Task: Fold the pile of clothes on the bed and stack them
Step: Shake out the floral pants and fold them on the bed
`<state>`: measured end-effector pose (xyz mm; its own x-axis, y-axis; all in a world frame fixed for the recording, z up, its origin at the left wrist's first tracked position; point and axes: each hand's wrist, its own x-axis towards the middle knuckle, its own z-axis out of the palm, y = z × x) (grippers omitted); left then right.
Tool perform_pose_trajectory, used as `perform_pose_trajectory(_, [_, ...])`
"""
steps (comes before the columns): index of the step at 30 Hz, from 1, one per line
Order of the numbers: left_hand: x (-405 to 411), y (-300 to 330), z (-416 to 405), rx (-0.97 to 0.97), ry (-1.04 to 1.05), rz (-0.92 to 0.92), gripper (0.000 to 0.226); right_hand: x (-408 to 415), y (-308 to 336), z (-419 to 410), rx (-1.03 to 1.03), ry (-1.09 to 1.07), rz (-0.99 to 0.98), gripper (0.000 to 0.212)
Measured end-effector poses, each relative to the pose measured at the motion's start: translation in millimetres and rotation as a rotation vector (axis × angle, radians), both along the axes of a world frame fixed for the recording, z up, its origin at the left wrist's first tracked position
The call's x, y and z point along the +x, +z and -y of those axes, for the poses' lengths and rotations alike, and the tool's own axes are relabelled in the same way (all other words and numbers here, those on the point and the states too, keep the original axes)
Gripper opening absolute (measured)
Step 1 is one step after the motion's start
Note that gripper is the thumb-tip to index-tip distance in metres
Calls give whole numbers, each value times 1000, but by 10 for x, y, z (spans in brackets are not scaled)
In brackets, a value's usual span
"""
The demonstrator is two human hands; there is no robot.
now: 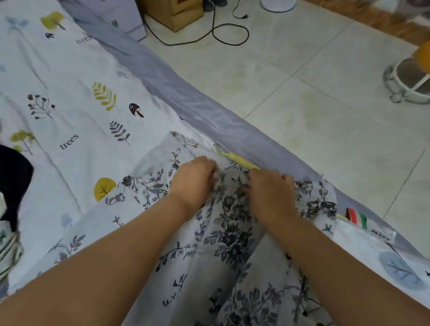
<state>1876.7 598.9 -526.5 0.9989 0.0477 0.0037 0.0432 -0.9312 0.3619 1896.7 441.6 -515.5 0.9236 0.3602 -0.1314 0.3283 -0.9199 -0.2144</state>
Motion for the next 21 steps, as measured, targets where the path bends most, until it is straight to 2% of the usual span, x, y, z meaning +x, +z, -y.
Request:
perform_pose_trajectory(2, [111, 92, 53, -117, 102, 151, 17, 57, 60, -69, 177, -19, 175, 14])
perform_pose_trajectory(4, [234, 162, 54, -323, 248, 185, 19, 144, 102, -142, 330, -75, 217, 17])
perform_pose_trajectory(6, [286, 196, -6, -580, 386, 68, 19, 228, 43, -184, 280, -73, 110, 13])
perform_pose_trajectory(7, [259, 191, -40, -625, 421, 20, 24, 245, -15, -203, 188, -66, 33, 20])
perform_pose_trajectory(9, [84, 158, -66, -499, 401, -1, 30, 228, -117, -232, 45, -57, -116, 43])
perform_pose_trajectory(10, [-63, 148, -46, -399, 362, 32, 30, 205, -168, -244, 27, -63, -133, 47])
perform_pose_trajectory(12, [-408, 121, 24, -199, 229, 103, 30, 174, -226, -267, 18, -57, -55, 41])
perform_pose_trajectory(14, [-749, 55, 52, -37, 103, 93, 37, 210, -209, -286, 9, -12, 63, 29])
perform_pose_trajectory(16, [-1012, -21, 9, 81, 63, 46, 46, 271, -155, -295, 3, 8, 134, 21])
perform_pose_trajectory(19, [-1309, -96, -142, 222, 154, -91, 58, 271, -119, -346, -57, -70, 142, 18])
perform_pose_trajectory(21, [-1510, -182, -317, 251, 232, -281, 68, 100, -102, -437, -27, -111, 175, 29])
